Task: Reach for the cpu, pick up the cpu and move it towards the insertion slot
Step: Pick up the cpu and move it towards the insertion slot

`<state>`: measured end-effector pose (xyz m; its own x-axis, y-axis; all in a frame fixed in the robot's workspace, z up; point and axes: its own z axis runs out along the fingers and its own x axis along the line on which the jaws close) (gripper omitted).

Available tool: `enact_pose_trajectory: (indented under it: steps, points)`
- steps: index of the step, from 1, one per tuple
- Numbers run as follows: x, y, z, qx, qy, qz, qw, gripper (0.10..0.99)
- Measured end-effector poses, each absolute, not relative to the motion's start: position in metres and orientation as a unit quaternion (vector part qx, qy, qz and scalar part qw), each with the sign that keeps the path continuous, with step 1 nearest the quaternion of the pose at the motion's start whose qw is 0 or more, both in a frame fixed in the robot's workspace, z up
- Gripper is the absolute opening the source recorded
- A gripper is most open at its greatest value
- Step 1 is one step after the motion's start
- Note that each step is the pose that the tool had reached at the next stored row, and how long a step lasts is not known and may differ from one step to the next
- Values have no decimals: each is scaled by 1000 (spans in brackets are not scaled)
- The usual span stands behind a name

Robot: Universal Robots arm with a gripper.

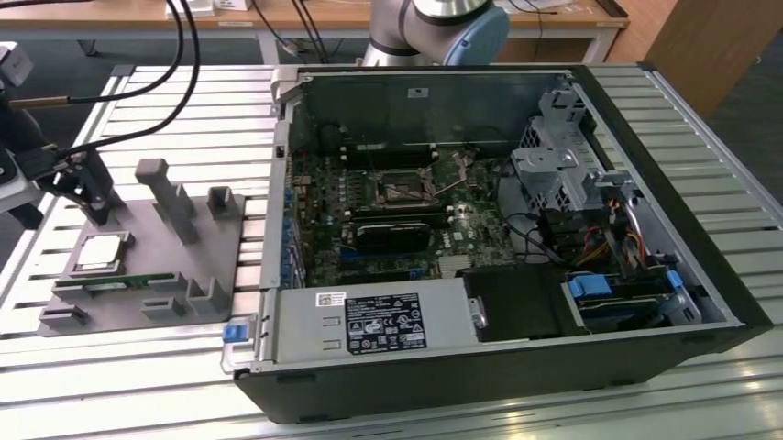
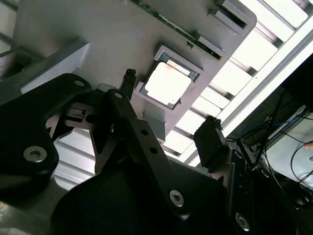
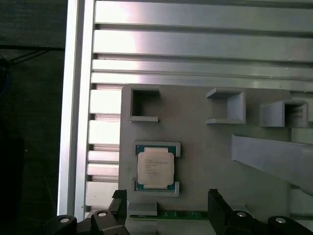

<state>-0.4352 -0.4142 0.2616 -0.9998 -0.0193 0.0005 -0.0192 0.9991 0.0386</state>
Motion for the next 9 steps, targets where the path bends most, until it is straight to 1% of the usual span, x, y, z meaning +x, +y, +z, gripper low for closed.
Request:
enact_pose_trajectory:
  steps: [9]
  points:
    - [-436,-414,252,10,-1000,-19,0,753]
